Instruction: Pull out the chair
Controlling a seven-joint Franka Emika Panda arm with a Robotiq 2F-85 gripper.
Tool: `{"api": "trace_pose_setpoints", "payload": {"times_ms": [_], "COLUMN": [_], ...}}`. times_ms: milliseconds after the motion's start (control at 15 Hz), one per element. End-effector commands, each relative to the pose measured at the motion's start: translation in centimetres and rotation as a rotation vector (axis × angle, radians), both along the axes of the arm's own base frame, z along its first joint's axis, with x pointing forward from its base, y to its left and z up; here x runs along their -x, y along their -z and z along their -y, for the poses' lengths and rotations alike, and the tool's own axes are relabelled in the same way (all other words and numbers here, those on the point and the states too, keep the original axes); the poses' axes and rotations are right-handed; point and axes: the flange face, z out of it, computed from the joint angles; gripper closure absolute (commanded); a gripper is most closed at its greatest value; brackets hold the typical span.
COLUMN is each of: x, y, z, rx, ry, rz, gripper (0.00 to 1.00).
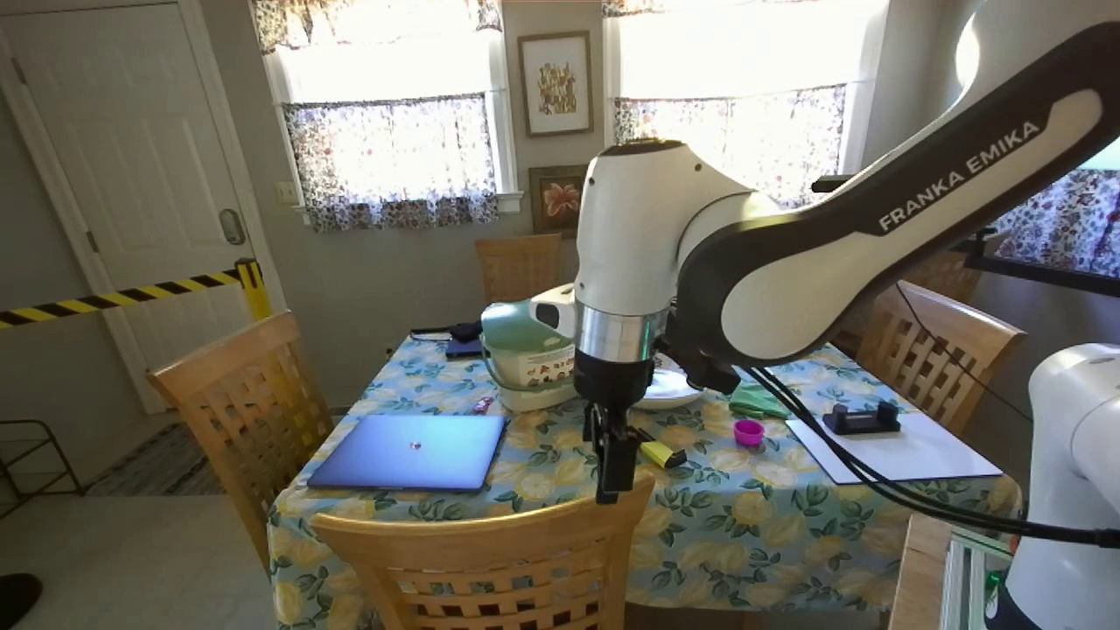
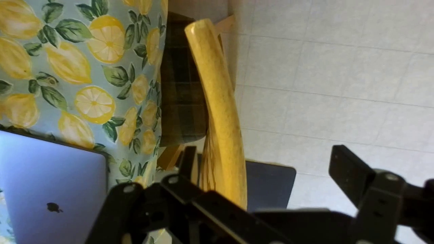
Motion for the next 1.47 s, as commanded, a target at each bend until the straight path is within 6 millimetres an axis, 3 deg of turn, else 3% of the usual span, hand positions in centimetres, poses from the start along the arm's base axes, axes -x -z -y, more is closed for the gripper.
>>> {"api": "trace_pose_setpoints", "payload": {"times_ms": [0,533,800,1000,1200,1400], "x": [-1.5,-4.4,-5.5,-5.8,-5.7,-5.4], "y": [2.1,5.8,7.2,7.9,7.9,7.9], "z": [-2.2,-2.6,-2.3,-2.2,-2.5,-2.7], "rx": [-0.030,-0.035,-0.016,-0.002,0.017,0.035], "ry": [-0.016,-0.036,-0.043,-0.049,-0.068,-0.085], "rz": [-0.015,0.035,0.051,0.047,0.047,0.049], "gripper": [0.00,0.01,0.26,0.35,0.49,0.74]}}
